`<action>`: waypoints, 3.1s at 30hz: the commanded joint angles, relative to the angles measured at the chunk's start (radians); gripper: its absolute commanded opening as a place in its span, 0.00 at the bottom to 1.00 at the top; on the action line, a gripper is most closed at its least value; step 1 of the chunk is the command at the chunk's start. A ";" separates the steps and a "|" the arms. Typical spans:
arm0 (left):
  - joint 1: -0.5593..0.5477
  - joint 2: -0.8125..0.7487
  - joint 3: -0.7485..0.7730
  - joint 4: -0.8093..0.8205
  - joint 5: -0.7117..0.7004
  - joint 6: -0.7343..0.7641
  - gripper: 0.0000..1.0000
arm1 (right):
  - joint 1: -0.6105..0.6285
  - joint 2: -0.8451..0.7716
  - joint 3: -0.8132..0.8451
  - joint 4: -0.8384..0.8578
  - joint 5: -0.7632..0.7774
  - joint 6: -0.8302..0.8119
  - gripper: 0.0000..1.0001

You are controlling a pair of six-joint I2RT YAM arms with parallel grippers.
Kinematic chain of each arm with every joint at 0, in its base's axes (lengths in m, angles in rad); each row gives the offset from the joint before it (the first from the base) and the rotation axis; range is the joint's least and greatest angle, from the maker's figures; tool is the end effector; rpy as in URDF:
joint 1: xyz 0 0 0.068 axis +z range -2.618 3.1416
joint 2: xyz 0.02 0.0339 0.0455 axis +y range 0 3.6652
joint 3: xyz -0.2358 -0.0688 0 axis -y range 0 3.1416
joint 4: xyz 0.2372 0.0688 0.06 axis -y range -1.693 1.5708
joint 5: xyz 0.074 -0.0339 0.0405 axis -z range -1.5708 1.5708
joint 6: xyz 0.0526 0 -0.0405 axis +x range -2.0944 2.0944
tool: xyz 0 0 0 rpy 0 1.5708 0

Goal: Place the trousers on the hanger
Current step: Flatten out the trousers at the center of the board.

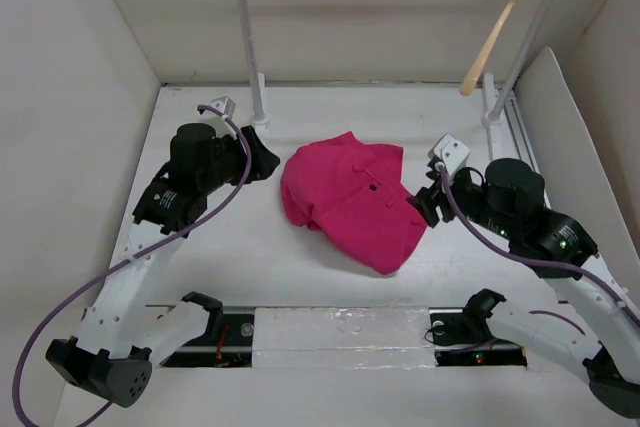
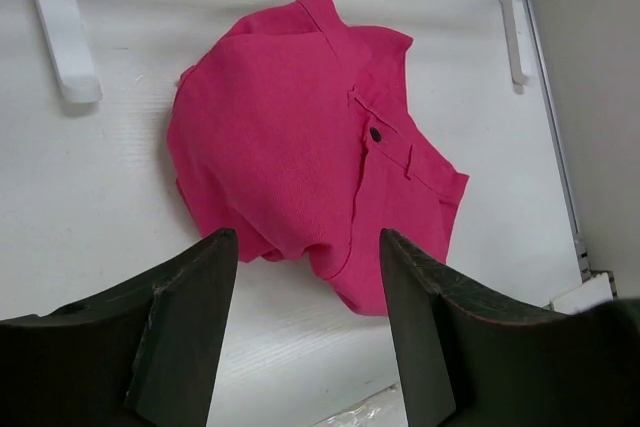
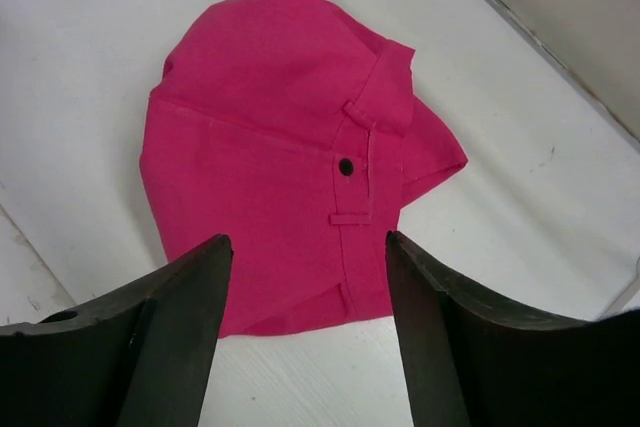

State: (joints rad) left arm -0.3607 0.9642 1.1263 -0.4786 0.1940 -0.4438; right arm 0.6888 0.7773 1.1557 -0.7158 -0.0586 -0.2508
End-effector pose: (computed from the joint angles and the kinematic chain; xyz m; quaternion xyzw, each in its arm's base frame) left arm 0.2110 -0.0904 0.3656 0.0233 0.8076 -0.3008 0.5068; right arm 0.1289 0.1101 0.3804 -0.3843 0.7194 0.1489 0.5591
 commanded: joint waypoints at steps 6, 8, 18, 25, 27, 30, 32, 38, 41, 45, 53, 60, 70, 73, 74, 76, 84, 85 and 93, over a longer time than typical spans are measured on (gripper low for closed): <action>-0.003 -0.036 0.040 0.081 -0.027 -0.032 0.43 | 0.005 0.042 0.029 0.044 0.052 -0.033 0.09; -0.003 -0.039 0.052 0.084 -0.051 -0.039 0.38 | 0.005 0.069 0.048 0.036 0.052 -0.044 0.00; 0.060 0.016 -0.020 0.000 -0.218 -0.107 0.07 | 0.005 0.278 0.019 0.188 0.088 -0.106 0.02; 0.083 -0.012 -0.313 0.115 -0.101 -0.191 0.53 | -0.118 0.676 0.134 0.400 -0.047 -0.151 0.67; 0.083 -0.015 -0.365 0.164 -0.068 -0.211 0.55 | -0.165 0.842 0.208 0.389 -0.113 -0.148 0.70; 0.083 -0.010 -0.448 0.236 -0.024 -0.243 0.60 | -0.216 1.043 0.355 0.397 -0.217 -0.111 0.75; 0.083 0.005 -0.494 0.277 0.011 -0.260 0.61 | -0.225 1.110 0.407 0.429 -0.267 -0.091 0.78; 0.083 0.041 -0.582 0.371 0.062 -0.277 0.63 | -0.273 1.254 0.436 0.592 -0.386 0.030 0.83; 0.083 0.065 -0.605 0.400 0.068 -0.274 0.63 | -0.297 1.315 0.441 0.622 -0.440 0.061 0.83; 0.083 0.099 -0.611 0.419 0.056 -0.259 0.63 | -0.298 1.356 0.421 0.702 -0.544 0.096 0.78; 0.083 0.182 -0.615 0.434 -0.045 -0.297 0.63 | -0.284 1.271 0.283 0.837 -0.630 0.153 0.00; 0.218 0.035 -0.672 0.534 -0.002 -0.433 0.68 | -0.181 0.867 0.206 0.621 -0.419 0.036 0.00; 0.365 -0.018 -0.559 0.480 -0.042 -0.475 0.71 | 0.268 0.773 0.961 0.130 -0.230 -0.057 0.00; 0.376 -0.028 -0.505 0.434 -0.073 -0.470 0.71 | 0.341 0.853 1.350 0.010 -0.172 -0.068 0.00; 0.376 -0.035 -0.491 0.425 -0.097 -0.470 0.71 | 0.341 0.878 1.431 -0.011 -0.175 -0.059 0.00; 0.376 -0.056 -0.449 0.397 -0.116 -0.470 0.71 | 0.341 0.866 1.539 0.009 -0.146 -0.032 0.00; 0.376 -0.091 -0.306 0.327 -0.117 -0.437 0.71 | 0.218 0.548 1.229 0.167 0.213 -0.036 0.00; 0.376 -0.085 -0.293 0.310 -0.114 -0.423 0.72 | 0.165 0.518 1.180 0.153 0.220 -0.038 0.00; 0.240 0.014 -0.318 0.264 -0.036 -0.273 0.64 | -0.461 0.404 0.465 0.257 0.128 0.041 0.00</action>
State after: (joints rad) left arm -0.0280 0.9440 0.8093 -0.1699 0.1078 -0.8028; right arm 0.3916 1.1267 1.8011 -0.5232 0.0460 -0.2550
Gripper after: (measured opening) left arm 0.650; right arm 0.026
